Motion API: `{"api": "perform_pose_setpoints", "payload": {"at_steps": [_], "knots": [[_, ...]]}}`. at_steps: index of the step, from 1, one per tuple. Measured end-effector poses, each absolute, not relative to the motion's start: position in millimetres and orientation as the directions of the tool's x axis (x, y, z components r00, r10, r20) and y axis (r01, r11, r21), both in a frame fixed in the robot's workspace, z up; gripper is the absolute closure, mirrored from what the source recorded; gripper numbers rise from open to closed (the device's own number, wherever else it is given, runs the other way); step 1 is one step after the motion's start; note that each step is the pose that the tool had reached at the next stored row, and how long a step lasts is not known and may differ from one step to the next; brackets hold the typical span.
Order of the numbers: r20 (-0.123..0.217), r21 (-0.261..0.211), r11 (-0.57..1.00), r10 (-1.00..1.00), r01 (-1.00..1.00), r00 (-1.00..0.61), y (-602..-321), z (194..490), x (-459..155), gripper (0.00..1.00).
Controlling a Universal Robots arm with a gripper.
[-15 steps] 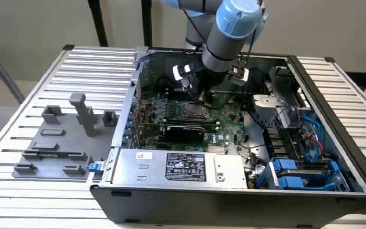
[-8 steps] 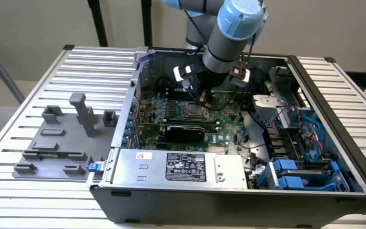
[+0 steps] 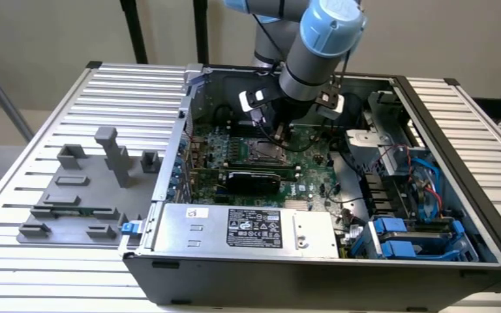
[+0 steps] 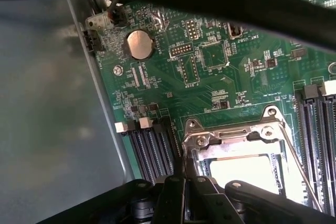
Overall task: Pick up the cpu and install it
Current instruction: 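Install the first cpu locking lever, then install the second cpu locking lever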
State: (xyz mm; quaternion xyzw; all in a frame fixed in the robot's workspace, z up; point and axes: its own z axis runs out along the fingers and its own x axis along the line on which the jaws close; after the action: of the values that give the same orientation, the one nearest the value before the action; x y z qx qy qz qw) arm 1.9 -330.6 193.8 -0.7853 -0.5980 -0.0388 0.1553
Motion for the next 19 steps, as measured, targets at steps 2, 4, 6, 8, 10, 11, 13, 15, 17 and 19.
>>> {"api": "perform_pose_setpoints", "payload": {"at_steps": [2, 4, 6, 8, 10, 11, 13, 15, 17, 19], "knots": [[0.252, -0.199, -0.235, 0.926, 0.951, 0.282, -330.5, 193.7, 1.9, 0.89], [0.256, -0.2, -0.234, 0.925, 0.951, 0.282, -330.4, 195.6, 2.1, 0.89], [0.257, -0.201, -0.234, 0.924, 0.951, 0.282, -331.1, 200.1, 2.0, 0.89], [0.259, -0.203, -0.234, 0.924, 0.951, 0.282, -331.9, 201.8, 2.0, 0.89], [0.259, -0.204, -0.234, 0.924, 0.951, 0.283, -332.2, 201.9, 1.9, 0.89], [0.259, -0.204, -0.234, 0.924, 0.951, 0.283, -332.2, 202.0, 1.9, 0.89], [0.258, -0.204, -0.234, 0.924, 0.951, 0.283, -332.2, 202.0, 2.0, 0.89], [0.258, -0.204, -0.234, 0.924, 0.951, 0.283, -332.2, 202.0, 2.0, 0.89], [0.258, -0.204, -0.234, 0.924, 0.951, 0.282, -332.2, 202.0, 2.0, 0.89], [0.258, -0.204, -0.234, 0.924, 0.951, 0.283, -332.2, 202.0, 2.0, 0.89]]}}
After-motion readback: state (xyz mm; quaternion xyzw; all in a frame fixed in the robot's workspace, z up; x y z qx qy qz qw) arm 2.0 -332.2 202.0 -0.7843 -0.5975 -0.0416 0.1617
